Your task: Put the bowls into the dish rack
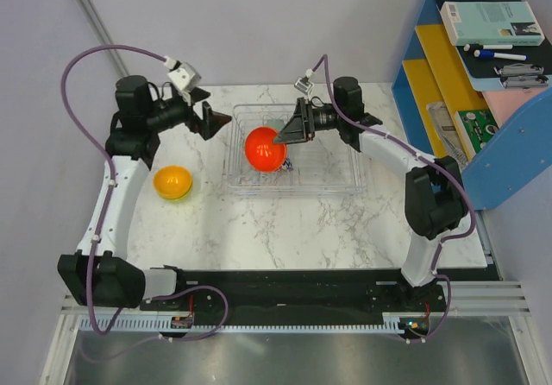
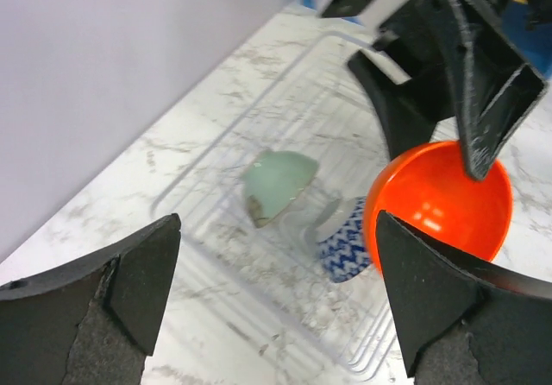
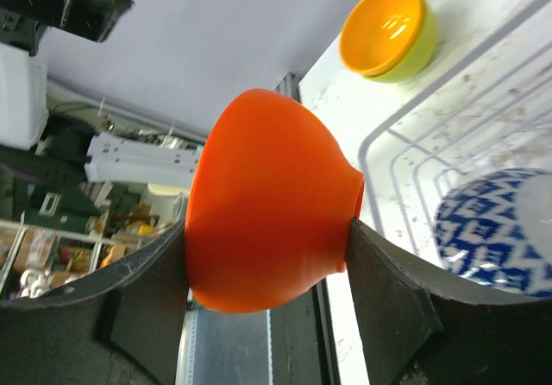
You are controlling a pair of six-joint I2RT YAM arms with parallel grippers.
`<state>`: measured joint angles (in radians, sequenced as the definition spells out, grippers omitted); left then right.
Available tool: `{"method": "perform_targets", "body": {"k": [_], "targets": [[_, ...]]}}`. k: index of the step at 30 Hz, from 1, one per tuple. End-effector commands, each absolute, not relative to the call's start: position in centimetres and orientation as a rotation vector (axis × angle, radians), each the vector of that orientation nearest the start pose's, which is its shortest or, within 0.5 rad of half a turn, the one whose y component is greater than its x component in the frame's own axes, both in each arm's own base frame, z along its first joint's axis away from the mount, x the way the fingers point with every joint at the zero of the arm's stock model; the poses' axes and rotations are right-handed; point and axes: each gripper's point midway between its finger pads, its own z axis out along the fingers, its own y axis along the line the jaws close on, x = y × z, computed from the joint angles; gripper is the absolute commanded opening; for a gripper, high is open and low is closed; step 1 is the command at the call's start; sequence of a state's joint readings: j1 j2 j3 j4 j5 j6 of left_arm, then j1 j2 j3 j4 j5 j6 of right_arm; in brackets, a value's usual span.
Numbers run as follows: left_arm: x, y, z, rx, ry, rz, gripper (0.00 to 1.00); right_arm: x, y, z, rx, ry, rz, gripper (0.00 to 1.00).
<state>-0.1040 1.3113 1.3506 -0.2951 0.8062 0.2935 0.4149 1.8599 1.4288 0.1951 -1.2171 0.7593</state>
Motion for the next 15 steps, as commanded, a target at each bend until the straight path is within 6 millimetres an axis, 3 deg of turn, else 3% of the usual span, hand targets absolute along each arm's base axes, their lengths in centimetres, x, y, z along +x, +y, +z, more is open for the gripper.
{"method": "perform_targets", "body": {"k": [1, 2, 3, 4, 5, 6, 7, 11, 15], "targets": [[36.5, -11.2, 35.5, 0.729, 1.584, -0.589, 1.00, 35.9, 31.3, 29.9, -0.701, 1.869, 1.663, 0.00], [36.4, -9.3, 35.3, 0.683, 1.604, -0.562, 1.00, 37.1, 30.1, 30.5, -0.681, 1.865, 1.608, 0.00], [36.4, -8.4, 34.5, 0.652, 1.629, -0.548, 1.00, 37.8, 29.4, 29.6, -0.609, 1.946, 1.551, 0.00], [36.5, -7.4, 33.1, 0.614, 1.670, -0.532, 1.00, 38.8, 28.6, 29.2, -0.659, 1.926, 1.440, 0.00], [36.3, -5.8, 32.1, 0.573, 1.707, -0.518, 1.00, 39.8, 27.8, 30.2, -0.661, 1.914, 1.361, 0.00], [36.0, -5.1, 31.7, 0.553, 1.721, -0.498, 1.00, 39.9, 26.9, 29.2, -0.641, 1.989, 1.280, 0.00], [35.9, -4.0, 30.2, 0.508, 1.767, -0.479, 1.00, 41.5, 25.9, 28.6, -0.655, 1.988, 1.115, 0.00], [34.5, 0.7, 27.0, 0.361, 1.857, -0.410, 1.00, 43.4, 22.2, 28.8, -0.641, 2.009, 0.742, 0.00], [33.4, 3.8, 24.8, 0.255, 1.898, -0.369, 1.00, 44.2, 18.9, 28.5, -0.639, 2.034, 0.455, 0.00]]}}
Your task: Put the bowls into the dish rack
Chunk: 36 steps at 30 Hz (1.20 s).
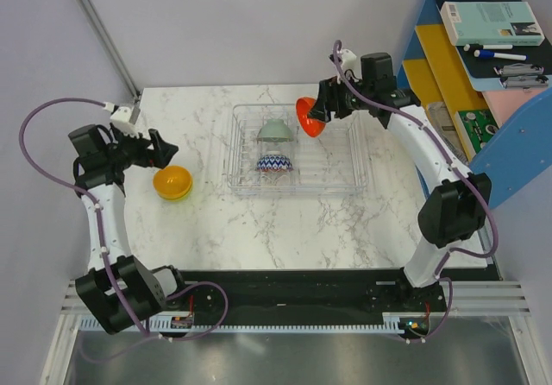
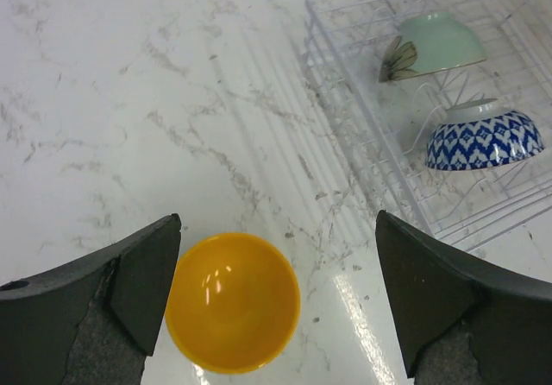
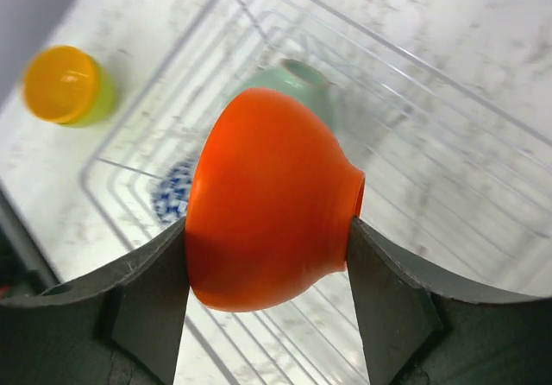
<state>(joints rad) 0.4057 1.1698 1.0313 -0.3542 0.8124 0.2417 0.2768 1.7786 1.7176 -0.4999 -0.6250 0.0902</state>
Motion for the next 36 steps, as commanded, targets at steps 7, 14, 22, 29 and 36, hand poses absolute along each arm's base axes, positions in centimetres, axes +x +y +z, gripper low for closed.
{"method": "perform_targets", "body": {"k": [7, 14, 22, 29, 36], "targets": [[32.9, 5.4, 23.1, 0.166, 1.913, -0.399, 1.00, 43.8, 17.0, 25.6, -0.723, 2.077, 0.041, 0.00], [32.6, 5.6, 23.2, 0.163, 1.891, -0.375, 1.00, 45.0, 16.7, 22.0, -0.745, 2.115, -0.202, 0.00], [32.4, 5.5, 23.0, 0.161, 1.884, -0.368, 1.00, 46.9, 16.2, 19.2, -0.780, 2.127, -0.388, 0.00], [32.3, 5.6, 23.1, 0.157, 1.879, -0.376, 1.00, 47.5, 16.4, 15.7, -0.842, 2.165, -0.481, 0.00], [32.2, 5.4, 23.1, 0.161, 1.876, -0.386, 1.00, 48.8, 16.2, 12.6, -0.856, 2.171, -0.617, 0.00]]}}
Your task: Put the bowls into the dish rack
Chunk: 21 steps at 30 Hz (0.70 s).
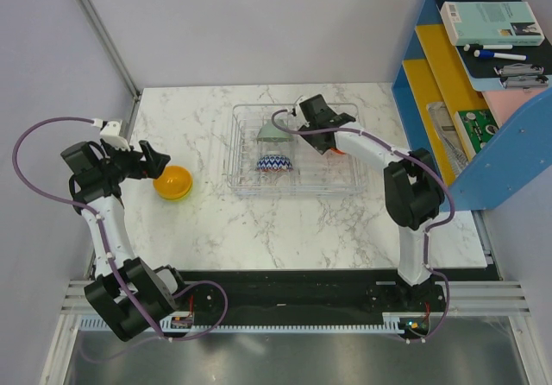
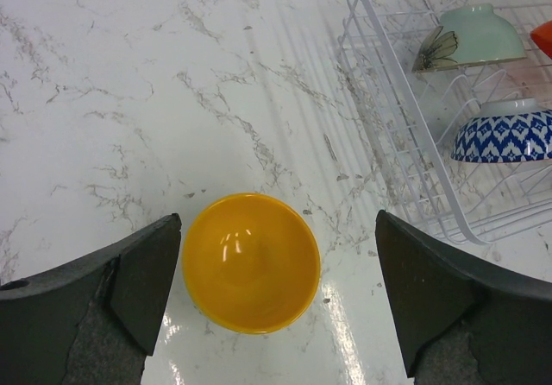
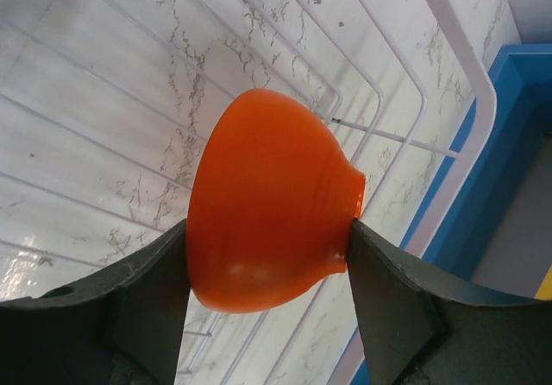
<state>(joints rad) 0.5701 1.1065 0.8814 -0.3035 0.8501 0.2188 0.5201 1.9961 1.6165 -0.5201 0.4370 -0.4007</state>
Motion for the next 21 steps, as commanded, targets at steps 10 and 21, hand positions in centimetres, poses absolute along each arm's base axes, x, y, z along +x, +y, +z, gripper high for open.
{"method": "perform_targets", "body": {"k": [10, 21], "targets": [[32.2, 5.2, 23.0, 0.165, 1.872, -0.395, 1.00, 49.4, 16.8, 11.2, -0.888, 2.113, -0.766, 0.00], [32.1, 5.2, 23.2, 0.173, 1.866, -0.385, 1.00, 49.8, 17.3, 7.7, -0.946, 2.131, -0.827, 0.24]]}}
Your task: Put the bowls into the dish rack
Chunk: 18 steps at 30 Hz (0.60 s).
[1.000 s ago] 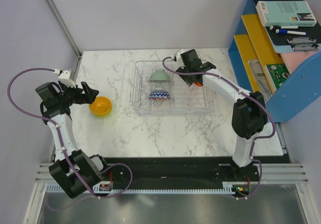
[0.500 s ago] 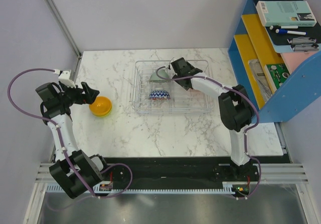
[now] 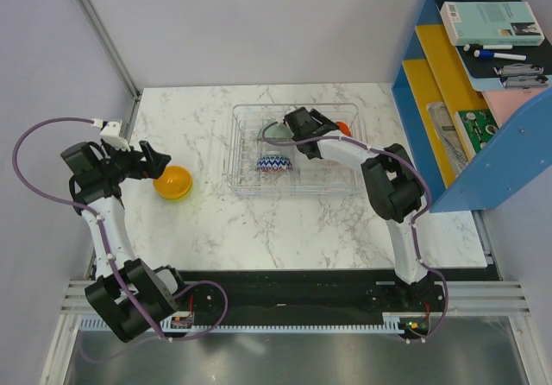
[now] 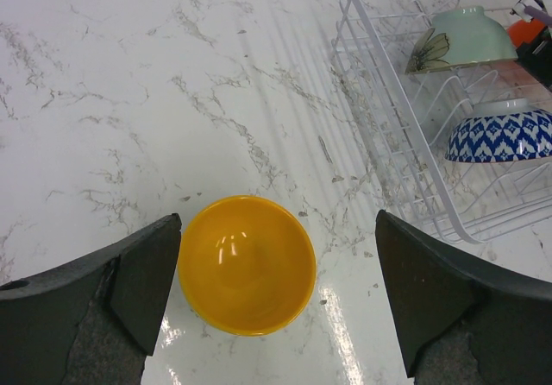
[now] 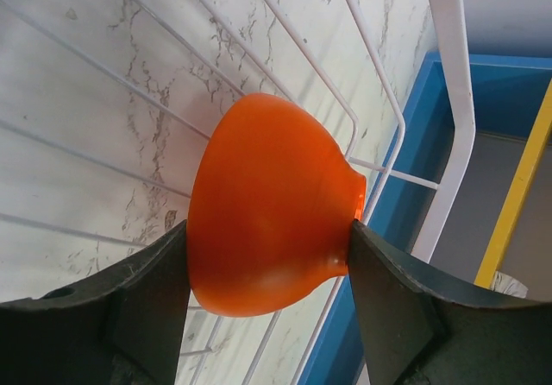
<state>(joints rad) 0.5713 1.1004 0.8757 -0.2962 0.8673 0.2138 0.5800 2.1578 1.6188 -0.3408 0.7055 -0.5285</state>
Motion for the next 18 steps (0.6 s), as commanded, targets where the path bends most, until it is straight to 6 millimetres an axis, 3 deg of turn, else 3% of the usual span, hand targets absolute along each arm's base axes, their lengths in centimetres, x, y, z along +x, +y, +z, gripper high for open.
{"method": "perform_targets", "body": {"k": [1, 2, 3, 7, 9, 18], "targets": [[32.1, 5.1, 23.2, 0.174, 1.865, -0.386, 1.00, 49.8, 17.3, 7.6, -0.946, 2.132, -0.825, 0.38], [32.0, 5.1, 23.2, 0.174, 1.865, -0.386, 1.00, 49.7, 17.4, 7.6, -0.951, 2.132, -0.824, 0.47], [32.0, 5.1, 23.2, 0.175, 1.865, -0.385, 1.00, 49.6, 17.5, 7.5, -0.954, 2.131, -0.822, 0.63], [32.0, 5.2, 23.1, 0.176, 1.866, -0.383, 1.00, 49.2, 17.7, 7.8, -0.962, 2.129, -0.797, 0.91], [32.0, 5.2, 23.1, 0.175, 1.865, -0.383, 1.00, 48.9, 17.8, 7.7, -0.975, 2.134, -0.777, 0.98], [31.9, 5.1, 23.3, 0.179, 1.864, -0.385, 1.00, 48.4, 19.5, 9.1, -0.981, 2.144, -0.622, 0.98]]}}
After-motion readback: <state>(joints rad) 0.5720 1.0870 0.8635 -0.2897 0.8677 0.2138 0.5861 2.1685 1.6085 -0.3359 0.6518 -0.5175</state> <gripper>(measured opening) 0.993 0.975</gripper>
